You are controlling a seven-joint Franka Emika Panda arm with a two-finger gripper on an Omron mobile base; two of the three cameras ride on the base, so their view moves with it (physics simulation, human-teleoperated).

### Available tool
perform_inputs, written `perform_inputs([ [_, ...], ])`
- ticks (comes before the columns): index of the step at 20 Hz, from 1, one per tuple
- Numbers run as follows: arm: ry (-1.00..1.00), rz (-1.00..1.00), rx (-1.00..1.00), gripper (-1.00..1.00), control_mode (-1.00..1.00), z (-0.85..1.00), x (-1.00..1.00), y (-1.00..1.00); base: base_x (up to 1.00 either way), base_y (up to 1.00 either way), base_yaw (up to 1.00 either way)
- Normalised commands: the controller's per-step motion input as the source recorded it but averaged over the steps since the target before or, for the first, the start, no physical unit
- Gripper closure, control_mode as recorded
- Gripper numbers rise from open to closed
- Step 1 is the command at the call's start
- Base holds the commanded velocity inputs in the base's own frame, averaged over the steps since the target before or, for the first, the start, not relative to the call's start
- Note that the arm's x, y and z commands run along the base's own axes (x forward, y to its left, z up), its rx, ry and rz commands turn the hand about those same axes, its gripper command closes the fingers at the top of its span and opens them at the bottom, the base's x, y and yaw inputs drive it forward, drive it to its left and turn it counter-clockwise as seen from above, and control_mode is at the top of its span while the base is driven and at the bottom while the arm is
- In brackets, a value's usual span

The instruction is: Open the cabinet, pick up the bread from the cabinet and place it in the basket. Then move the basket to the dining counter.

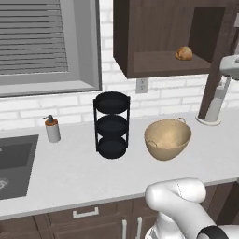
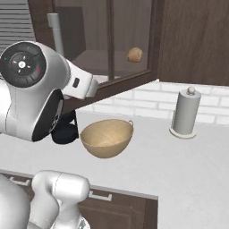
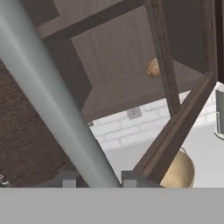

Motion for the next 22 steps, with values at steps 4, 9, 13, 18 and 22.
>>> perform_inputs([
  [4, 0.02, 0.0, 0.0, -1.0, -1.0, -0.42, -0.27, 0.0, 0.0, 0.0, 0.0],
  [9, 0.01, 0.0, 0.07, -1.0, -1.0, -0.15, -0.44, 0.18, 0.0, 0.0, 0.0],
  [13, 0.08, -0.03, 0.1, -1.0, -1.0, 0.0, -0.16, 0.56, 0.0, 0.0, 0.0],
  [18, 0.09, -0.08, 0.11, -1.0, -1.0, 0.0, 0.02, 1.0, 0.0, 0.0, 0.0],
  [22, 0.25, -0.24, 0.11, -1.0, -1.0, 0.05, 0.24, 1.0, 0.0, 0.0, 0.0],
])
